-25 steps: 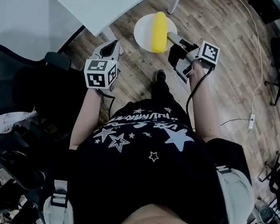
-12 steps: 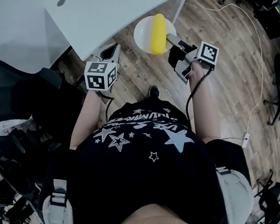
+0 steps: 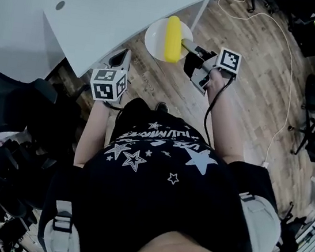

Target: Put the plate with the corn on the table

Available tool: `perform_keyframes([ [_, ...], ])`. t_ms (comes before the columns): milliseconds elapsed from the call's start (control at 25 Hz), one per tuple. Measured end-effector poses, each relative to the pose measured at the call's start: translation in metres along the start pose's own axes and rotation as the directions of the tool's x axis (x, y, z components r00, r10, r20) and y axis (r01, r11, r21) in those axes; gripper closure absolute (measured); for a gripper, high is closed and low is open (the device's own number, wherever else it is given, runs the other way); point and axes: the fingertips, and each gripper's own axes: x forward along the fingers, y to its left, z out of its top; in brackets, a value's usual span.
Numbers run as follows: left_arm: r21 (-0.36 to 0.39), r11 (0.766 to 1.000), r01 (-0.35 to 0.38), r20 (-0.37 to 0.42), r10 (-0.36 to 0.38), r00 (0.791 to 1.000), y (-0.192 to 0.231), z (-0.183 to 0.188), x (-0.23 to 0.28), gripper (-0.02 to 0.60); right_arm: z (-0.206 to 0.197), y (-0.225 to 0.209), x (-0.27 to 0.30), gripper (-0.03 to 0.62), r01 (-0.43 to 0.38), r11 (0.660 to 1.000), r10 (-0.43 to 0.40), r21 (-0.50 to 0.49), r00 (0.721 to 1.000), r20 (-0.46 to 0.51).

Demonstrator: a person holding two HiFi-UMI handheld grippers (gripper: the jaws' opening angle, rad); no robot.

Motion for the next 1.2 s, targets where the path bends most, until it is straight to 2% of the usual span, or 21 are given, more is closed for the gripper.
perform_keyframes([
  [160, -0.011, 1.000, -0.006, -0.023, 0.006, 1.000, 0.008, 0.022, 0.037, 0.575, 0.040, -0.008, 0.014, 0.559, 0.005, 1.000, -0.005, 0.026, 1.000, -0.005],
  [400, -0.005, 1.000, 0.013, -0.015, -0.013, 1.000, 0.002, 0.020, 0.046, 0.575, 0.042, -0.008, 0.011, 0.559, -0.006, 1.000, 0.005, 0.028, 1.000, 0.022],
  [520, 0.004, 0.999, 0.036, -0.016, -0.036, 0.999, 0.005, 0.027, 0.064, 0.575, 0.055, -0.005, 0.022, 0.559, -0.012, 1.000, 0.011, 0.015, 0.999, 0.034],
  [720, 0.010, 0.998, 0.067, -0.033, -0.066, 0.997, 0.041, 0.063, 0.132, 0.575, 0.119, -0.014, 0.066, 0.559, 0.009, 1.000, -0.010, 0.023, 0.999, 0.051],
  [920, 0.000, 0.998, 0.064, -0.030, -0.064, 0.997, 0.069, 0.076, 0.159, 0.575, 0.148, -0.022, 0.092, 0.559, 0.015, 1.000, -0.016, 0.016, 0.998, 0.067],
  [1200, -0.014, 0.999, 0.050, -0.026, -0.051, 0.998, 0.134, 0.113, 0.220, 0.575, 0.214, -0.015, 0.167, 0.559, -0.004, 1.000, 0.005, -0.019, 0.998, 0.064],
])
